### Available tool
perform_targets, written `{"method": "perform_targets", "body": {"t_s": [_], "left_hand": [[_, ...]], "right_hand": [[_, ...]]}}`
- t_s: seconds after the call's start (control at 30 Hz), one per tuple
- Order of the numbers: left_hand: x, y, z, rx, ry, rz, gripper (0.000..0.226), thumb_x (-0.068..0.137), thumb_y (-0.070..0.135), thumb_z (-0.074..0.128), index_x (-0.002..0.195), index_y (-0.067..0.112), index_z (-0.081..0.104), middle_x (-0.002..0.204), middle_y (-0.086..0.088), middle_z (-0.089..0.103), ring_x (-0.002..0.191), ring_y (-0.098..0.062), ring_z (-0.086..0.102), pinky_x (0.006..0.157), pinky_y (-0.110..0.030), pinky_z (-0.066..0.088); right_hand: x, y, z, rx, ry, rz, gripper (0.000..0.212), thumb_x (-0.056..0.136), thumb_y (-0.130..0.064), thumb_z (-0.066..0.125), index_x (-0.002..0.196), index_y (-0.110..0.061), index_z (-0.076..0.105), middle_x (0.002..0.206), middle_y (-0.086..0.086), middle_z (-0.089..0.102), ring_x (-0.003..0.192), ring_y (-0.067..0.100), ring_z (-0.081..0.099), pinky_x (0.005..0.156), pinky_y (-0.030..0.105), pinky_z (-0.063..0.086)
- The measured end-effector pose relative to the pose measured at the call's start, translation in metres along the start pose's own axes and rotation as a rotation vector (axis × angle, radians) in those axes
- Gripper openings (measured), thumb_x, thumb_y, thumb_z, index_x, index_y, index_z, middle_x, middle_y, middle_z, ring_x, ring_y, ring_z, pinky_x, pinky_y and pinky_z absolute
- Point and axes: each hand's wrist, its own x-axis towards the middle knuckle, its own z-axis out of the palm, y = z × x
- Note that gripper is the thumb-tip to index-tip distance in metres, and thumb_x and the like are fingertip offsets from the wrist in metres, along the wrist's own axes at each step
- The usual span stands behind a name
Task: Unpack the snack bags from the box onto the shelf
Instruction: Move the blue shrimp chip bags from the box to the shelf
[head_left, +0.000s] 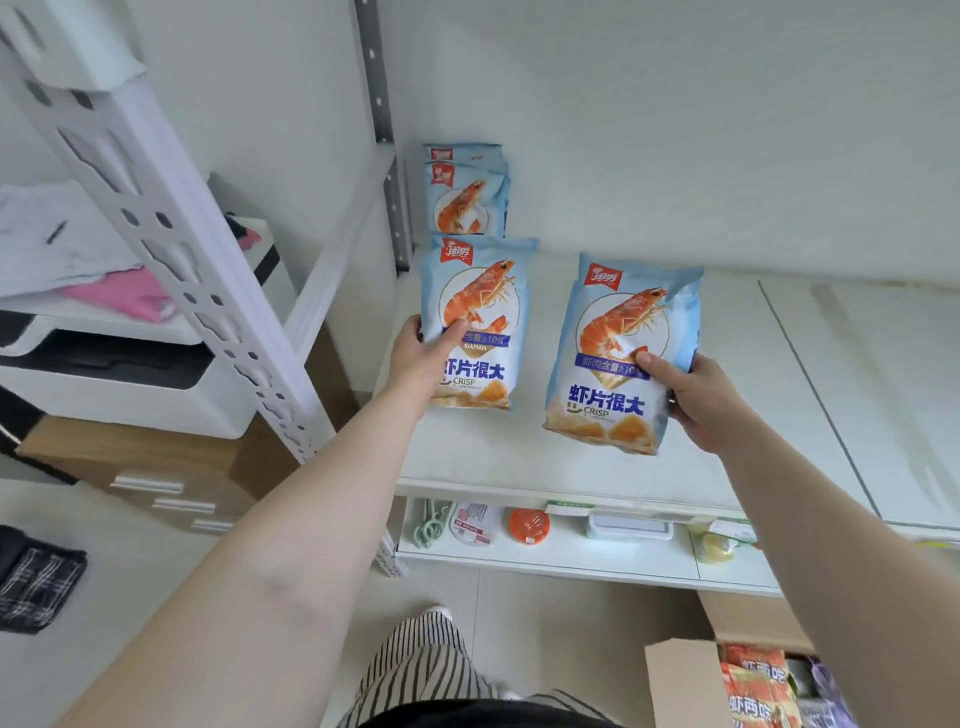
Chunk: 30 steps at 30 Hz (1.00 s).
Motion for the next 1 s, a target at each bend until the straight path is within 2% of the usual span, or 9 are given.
{"method": "perform_targets", "body": {"t_s": [0.23, 0.33, 0.47, 0.53, 0.6, 0.7, 0.8, 0.87, 1.0], "left_hand": [[0.047, -0.011, 0.002, 0.062, -0.144, 0.0, 0.031, 0.096, 0.039, 0.052, 0.117, 0.017, 0.048, 0.103, -0.003, 0.066, 0.08, -0.015, 0.067, 0.056, -0.022, 0.054], [0.057, -0.018, 0.004, 0.067, -0.197, -0.022, 0.027, 0.098, 0.04, 0.049, 0.117, 0.021, 0.053, 0.111, -0.006, 0.069, 0.09, -0.021, 0.068, 0.071, -0.032, 0.057], [0.066, -0.029, -0.001, 0.048, -0.198, 0.004, 0.022, 0.099, 0.026, 0.051, 0.119, 0.02, 0.054, 0.111, -0.007, 0.069, 0.089, -0.019, 0.069, 0.069, -0.031, 0.056], [0.062, -0.03, -0.003, -0.003, -0.211, 0.026, 0.024, 0.1, 0.026, 0.049, 0.123, 0.024, 0.051, 0.109, -0.001, 0.067, 0.091, -0.015, 0.067, 0.07, -0.029, 0.054], [0.057, -0.027, -0.005, -0.059, -0.239, 0.001, 0.028, 0.101, 0.038, 0.042, 0.125, 0.031, 0.053, 0.114, 0.005, 0.066, 0.1, -0.014, 0.065, 0.078, -0.03, 0.051], [0.039, -0.019, -0.006, -0.119, -0.372, -0.117, 0.047, 0.088, 0.074, 0.02, 0.101, 0.055, 0.061, 0.105, 0.023, 0.068, 0.102, -0.003, 0.063, 0.081, -0.028, 0.049], [0.029, -0.023, -0.004, -0.056, -0.476, -0.011, 0.09, 0.05, 0.093, 0.048, 0.124, 0.043, 0.052, 0.116, 0.014, 0.067, 0.106, -0.01, 0.066, 0.078, -0.025, 0.055], [0.033, -0.03, -0.003, -0.065, -0.487, 0.124, 0.117, 0.035, 0.084, 0.071, 0.136, 0.035, 0.038, 0.124, 0.01, 0.064, 0.106, -0.011, 0.066, 0.081, -0.026, 0.055], [0.046, -0.032, -0.005, -0.025, -0.449, 0.324, 0.102, 0.052, 0.064, 0.081, 0.135, 0.021, 0.042, 0.124, 0.007, 0.064, 0.109, -0.007, 0.063, 0.082, -0.021, 0.052]], "right_hand": [[0.015, 0.014, 0.016, 0.068, 0.031, 0.007, 0.038, 0.085, -0.016, 0.068, 0.12, -0.006, 0.057, 0.108, 0.011, 0.072, 0.09, 0.026, 0.07, 0.076, 0.038, 0.06], [0.019, 0.024, 0.027, 0.115, -0.021, 0.014, 0.051, 0.077, -0.021, 0.07, 0.124, -0.005, 0.056, 0.109, 0.013, 0.072, 0.092, 0.027, 0.07, 0.072, 0.035, 0.061], [0.034, 0.036, 0.058, 0.163, -0.135, 0.014, 0.071, 0.069, -0.03, 0.086, 0.127, -0.003, 0.056, 0.113, 0.015, 0.072, 0.098, 0.029, 0.07, 0.082, 0.039, 0.06], [0.044, 0.04, 0.077, 0.183, -0.192, -0.013, 0.064, 0.071, -0.025, 0.08, 0.126, -0.004, 0.057, 0.114, 0.015, 0.071, 0.1, 0.029, 0.07, 0.087, 0.041, 0.058], [0.051, 0.042, 0.094, 0.215, -0.248, -0.054, 0.052, 0.078, -0.018, 0.076, 0.124, -0.007, 0.057, 0.112, 0.013, 0.072, 0.099, 0.028, 0.07, 0.084, 0.04, 0.059], [0.058, 0.042, 0.111, 0.206, -0.269, -0.097, 0.047, 0.085, -0.01, 0.068, 0.129, -0.013, 0.049, 0.111, 0.008, 0.071, 0.095, 0.024, 0.07, 0.08, 0.038, 0.06], [0.063, 0.044, 0.122, 0.186, -0.247, -0.109, 0.068, 0.081, -0.015, 0.069, 0.139, -0.014, 0.034, 0.117, 0.008, 0.066, 0.094, 0.021, 0.071, 0.077, 0.038, 0.061], [0.064, 0.044, 0.125, 0.151, -0.273, -0.154, 0.077, 0.079, -0.017, 0.076, 0.142, -0.014, 0.031, 0.123, 0.01, 0.064, 0.1, 0.023, 0.07, 0.078, 0.037, 0.06], [0.069, 0.041, 0.119, 0.117, -0.348, -0.316, 0.072, 0.079, -0.01, 0.069, 0.143, -0.01, 0.036, 0.132, 0.014, 0.061, 0.119, 0.027, 0.062, 0.094, 0.035, 0.053]]}}
